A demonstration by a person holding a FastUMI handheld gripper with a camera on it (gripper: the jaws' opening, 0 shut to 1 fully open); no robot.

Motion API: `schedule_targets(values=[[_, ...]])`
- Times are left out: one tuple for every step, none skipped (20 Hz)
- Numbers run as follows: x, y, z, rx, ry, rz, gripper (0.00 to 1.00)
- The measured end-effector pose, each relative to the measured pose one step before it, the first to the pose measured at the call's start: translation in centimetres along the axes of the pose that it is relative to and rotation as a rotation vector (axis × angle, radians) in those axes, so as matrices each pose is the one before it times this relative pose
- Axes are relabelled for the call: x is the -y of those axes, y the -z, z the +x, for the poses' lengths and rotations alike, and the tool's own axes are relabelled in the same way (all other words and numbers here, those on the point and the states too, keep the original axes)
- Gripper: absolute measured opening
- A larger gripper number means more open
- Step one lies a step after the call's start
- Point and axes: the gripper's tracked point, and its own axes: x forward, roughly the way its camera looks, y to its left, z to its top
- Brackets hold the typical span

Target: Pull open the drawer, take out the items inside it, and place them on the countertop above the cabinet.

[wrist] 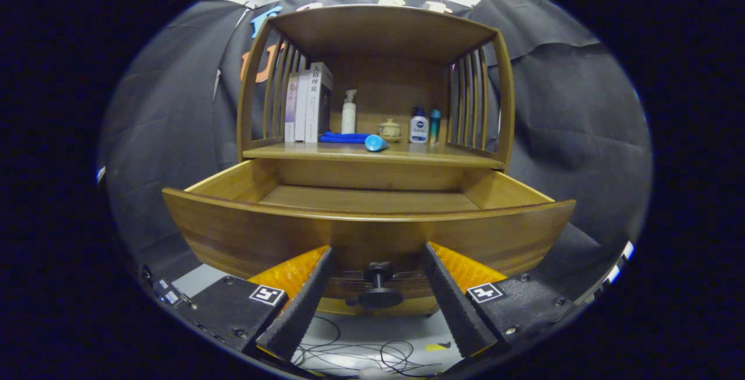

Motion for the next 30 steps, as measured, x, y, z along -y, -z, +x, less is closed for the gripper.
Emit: schedule_targets(values=[[-0.089,-0.117,0.399,0.00272,0.00189,-0.00597,0.99],[-0.019,-0.201,0.371,0.00198,0.00258,-0.00502,0.99],[-0.003,-0.162,0.396,0.00347,0.00067,0.00188,0.99],[-0.105,-0.224,0.450,-0.00113,-0.00056,0.00523,0.99],[-0.162,-0.214,0.668,-0.00004,0.00049,0.00218,0.99],[-0.065,-0.357,0.556,0.00333,0.00193,0.00110,0.99],[0.008,-0.508,0.538,0.00983,0.00097,-0.00052,0.99],[-0.062,-0.571,0.494,0.01496,0.00181,0.00168,0.99],[-0.079,0.499,0.629,-0.02833,0.00244,0.00709,0.99],[0.020,-0.553,0.512,0.02408,0.00139,0.01047,0.98],[0.093,0.088,0.555,-0.01598,-0.00029,0.00372,0.99],[-0.100,-0.309,0.845,0.00718,0.00165,0.00409,0.99],[-0.154,-0.196,0.434,0.00050,0.00129,0.00166,0.99],[0.014,-0.305,0.607,-0.00073,0.00278,-0.00470,0.99],[0.040,-0.107,0.563,0.00229,0.00161,-0.00077,0.99],[-0.076,-0.135,0.703,0.00542,0.00102,0.00321,0.99],[-0.159,-0.164,0.756,0.00244,0.00138,0.00108,0.99],[-0.096,-0.165,0.641,-0.00051,0.00088,0.00244,0.99],[-0.084,-0.172,0.636,0.00353,0.00157,-0.00108,0.99],[-0.033,-0.212,0.662,0.00365,0.00207,-0.00521,0.99],[-0.055,-0.138,0.772,0.00416,0.00222,-0.00711,0.99],[-0.028,-0.165,0.598,0.00837,-0.00034,-0.00106,0.99],[-0.090,-0.156,0.529,0.00658,-0.00119,0.00350,0.99],[-0.027,-0.166,0.600,0.00712,-0.00109,0.00075,0.99],[0.034,-0.135,0.603,0.00618,0.00015,0.00034,0.99],[-0.004,-0.131,0.535,0.00118,0.00023,-0.00244,0.99],[-0.002,-0.045,0.338,0.00043,-0.00046,-0.00170,0.99],[-0.034,-0.132,0.397,0.00254,-0.00084,0.00305,0.99],[0.048,-0.066,0.434,0.00239,-0.00171,0.00032,0.99],[-0.056,-0.159,0.490,0.00475,-0.00181,0.00415,0.99]])
